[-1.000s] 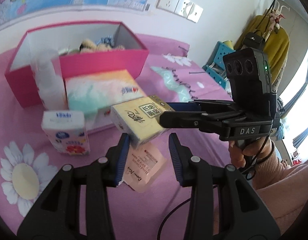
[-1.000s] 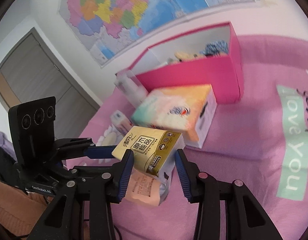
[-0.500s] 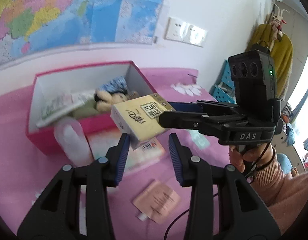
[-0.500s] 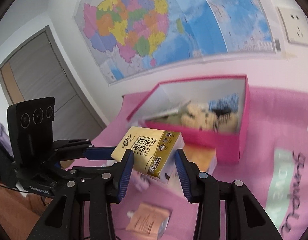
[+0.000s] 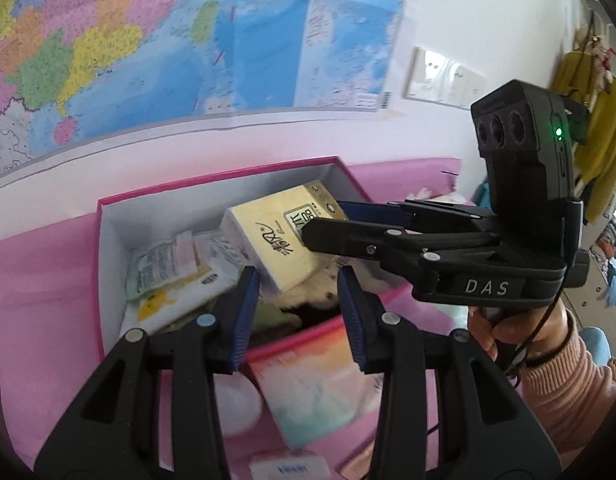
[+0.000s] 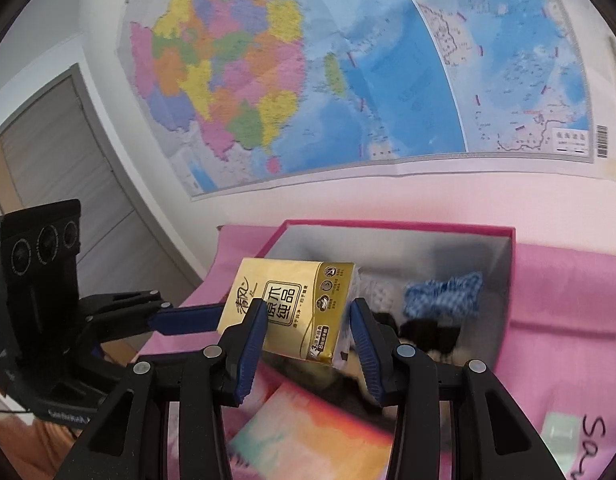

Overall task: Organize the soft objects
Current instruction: 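Carry the yellow tissue pack into the pink box and open the right gripper, then move the right gripper back to the pink floral tissue pack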

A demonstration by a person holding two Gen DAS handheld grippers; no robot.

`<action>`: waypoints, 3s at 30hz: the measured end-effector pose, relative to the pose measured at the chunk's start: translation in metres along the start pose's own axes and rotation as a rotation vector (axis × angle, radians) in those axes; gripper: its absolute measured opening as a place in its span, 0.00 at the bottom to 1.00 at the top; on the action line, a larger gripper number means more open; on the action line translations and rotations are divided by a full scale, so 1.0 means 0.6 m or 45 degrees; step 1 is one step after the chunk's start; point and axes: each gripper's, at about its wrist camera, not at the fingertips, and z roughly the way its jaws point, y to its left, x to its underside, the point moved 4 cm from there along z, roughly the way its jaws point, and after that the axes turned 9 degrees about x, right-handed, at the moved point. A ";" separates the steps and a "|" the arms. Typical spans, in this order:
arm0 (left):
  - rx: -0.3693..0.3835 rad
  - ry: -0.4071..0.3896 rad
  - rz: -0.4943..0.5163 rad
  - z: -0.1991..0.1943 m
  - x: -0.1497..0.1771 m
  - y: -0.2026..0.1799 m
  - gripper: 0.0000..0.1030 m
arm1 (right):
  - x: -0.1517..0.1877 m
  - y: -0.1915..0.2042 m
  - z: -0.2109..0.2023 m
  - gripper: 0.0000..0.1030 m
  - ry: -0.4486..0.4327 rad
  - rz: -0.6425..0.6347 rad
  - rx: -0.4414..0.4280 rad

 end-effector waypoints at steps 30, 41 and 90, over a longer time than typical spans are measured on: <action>-0.074 -0.144 -0.134 -0.082 0.067 0.064 0.41 | 0.045 -0.002 -0.022 0.52 0.047 0.012 0.015; -0.045 -0.147 -0.129 -0.121 0.141 0.037 0.41 | 0.099 0.047 -0.071 0.52 0.061 -0.048 -0.050; 0.358 0.091 -0.098 -0.052 0.286 -0.080 0.38 | 0.246 0.079 -0.044 0.35 0.245 0.036 -0.143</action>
